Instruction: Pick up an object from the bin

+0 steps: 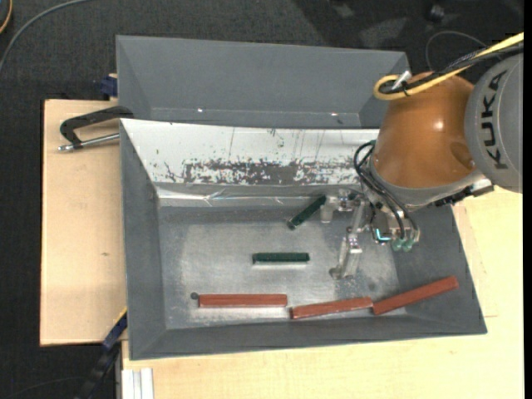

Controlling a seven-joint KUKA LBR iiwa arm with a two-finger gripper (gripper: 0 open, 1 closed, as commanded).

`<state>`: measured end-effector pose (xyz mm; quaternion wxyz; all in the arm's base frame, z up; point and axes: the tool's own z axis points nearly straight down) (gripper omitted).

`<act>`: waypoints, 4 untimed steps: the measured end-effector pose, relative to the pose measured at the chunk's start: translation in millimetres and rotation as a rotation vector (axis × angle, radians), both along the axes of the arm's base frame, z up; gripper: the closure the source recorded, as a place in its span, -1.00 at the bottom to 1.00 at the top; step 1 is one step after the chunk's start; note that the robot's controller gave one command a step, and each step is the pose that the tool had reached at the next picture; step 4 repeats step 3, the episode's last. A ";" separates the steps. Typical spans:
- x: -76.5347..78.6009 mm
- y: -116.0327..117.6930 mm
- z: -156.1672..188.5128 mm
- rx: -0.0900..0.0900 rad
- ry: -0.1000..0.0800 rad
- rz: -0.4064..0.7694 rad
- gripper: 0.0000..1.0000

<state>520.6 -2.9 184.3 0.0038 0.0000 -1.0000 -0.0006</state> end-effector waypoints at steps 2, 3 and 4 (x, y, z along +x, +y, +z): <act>20.5 14.2 -112.8 0.000 -0.015 -0.016 1.00; 38.8 38.6 25.8 0.001 -0.023 0.057 1.00; 38.8 38.6 25.8 0.001 -0.023 0.057 1.00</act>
Offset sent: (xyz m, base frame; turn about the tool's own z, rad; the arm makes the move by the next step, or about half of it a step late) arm 0.0185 0.0133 -0.1143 0.0161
